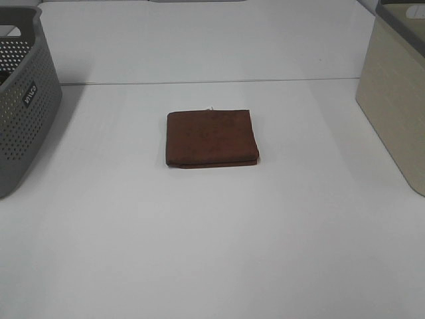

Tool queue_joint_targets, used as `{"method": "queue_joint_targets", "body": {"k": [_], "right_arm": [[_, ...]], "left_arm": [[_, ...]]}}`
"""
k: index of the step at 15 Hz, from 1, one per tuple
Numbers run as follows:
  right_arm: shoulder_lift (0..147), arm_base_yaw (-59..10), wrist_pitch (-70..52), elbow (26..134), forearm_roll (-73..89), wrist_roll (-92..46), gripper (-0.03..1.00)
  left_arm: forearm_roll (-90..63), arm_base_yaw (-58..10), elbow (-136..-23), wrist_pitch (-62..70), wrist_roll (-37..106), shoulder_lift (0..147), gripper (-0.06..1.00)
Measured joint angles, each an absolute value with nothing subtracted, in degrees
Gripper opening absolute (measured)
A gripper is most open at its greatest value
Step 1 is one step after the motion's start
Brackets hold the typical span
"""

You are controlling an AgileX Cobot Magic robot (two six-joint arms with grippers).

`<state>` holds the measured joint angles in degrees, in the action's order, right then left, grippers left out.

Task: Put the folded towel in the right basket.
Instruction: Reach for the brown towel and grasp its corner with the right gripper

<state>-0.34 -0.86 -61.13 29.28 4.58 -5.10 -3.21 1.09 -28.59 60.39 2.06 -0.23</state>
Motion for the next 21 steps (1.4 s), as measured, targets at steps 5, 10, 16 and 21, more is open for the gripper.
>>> {"method": "queue_joint_targets", "body": {"k": [5,10,16,21], "right_arm": [[-0.3,-0.9,-61.1,29.3,4.6,-5.1,0.77],[-0.3,-0.9,-61.1,29.3,4.6,-5.1,0.77],[-0.3,-0.9,-61.1,29.3,4.6,-5.1,0.77],[-0.3,-0.9,-61.1,29.3,4.6,-5.1,0.77]], "left_arm": [[-3.2,1.1,-28.6,60.4,2.1,-0.2,0.97],[-3.2,1.1,-28.6,60.4,2.1,-0.2,0.97],[-3.2,1.1,-28.6,60.4,2.1,-0.2,0.97],[-3.2,1.1,-28.6,60.4,2.1,-0.2,0.97]]}}
